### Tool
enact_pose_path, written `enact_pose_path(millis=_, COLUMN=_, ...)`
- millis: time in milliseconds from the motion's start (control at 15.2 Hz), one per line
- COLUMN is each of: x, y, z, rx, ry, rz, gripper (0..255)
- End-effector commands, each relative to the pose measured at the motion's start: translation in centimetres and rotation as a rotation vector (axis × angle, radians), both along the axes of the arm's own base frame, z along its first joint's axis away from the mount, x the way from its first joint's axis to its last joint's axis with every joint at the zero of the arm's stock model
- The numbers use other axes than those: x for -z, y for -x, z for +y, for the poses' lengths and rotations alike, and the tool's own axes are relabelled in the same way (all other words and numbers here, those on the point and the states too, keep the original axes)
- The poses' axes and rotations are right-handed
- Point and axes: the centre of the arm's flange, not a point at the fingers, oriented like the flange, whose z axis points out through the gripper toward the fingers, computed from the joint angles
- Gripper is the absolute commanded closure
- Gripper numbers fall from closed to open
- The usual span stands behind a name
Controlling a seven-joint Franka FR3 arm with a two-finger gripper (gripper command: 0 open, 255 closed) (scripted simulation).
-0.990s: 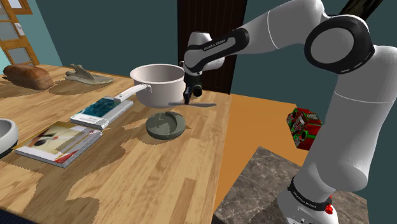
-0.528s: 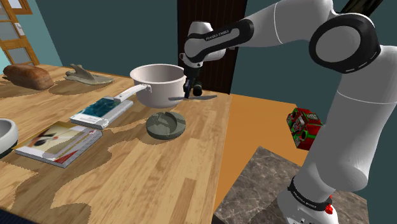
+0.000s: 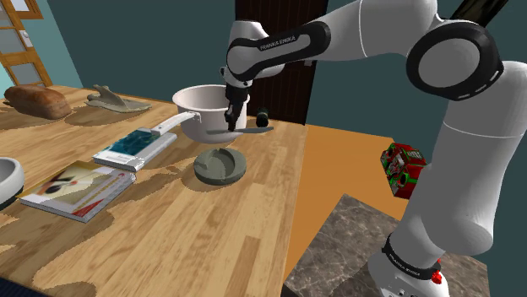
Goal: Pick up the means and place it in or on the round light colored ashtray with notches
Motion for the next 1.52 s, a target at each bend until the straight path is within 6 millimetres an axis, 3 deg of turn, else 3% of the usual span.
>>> enact_pose_path(millis=0, x=-0.3, y=-0.3, z=2.8, rx=0.001, ry=0.0, rz=0.0, gripper=255)
enact_pose_path(millis=132, x=-0.7, y=-0.8, z=5.3, rx=0.001, ry=0.0, rz=0.0, gripper=255)
enact_pose_path(millis=198, x=-1.0, y=-1.2, z=7.6, rx=0.001, ry=0.0, rz=0.0, gripper=255)
enact_pose_path(millis=1320, x=7.9, y=-1.2, z=7.6, rx=0.001, ry=0.0, rz=0.0, gripper=255)
enact_pose_path(millis=1452, x=8.3, y=-1.1, z=7.6, rx=0.001, ry=0.0, rz=0.0, gripper=255)
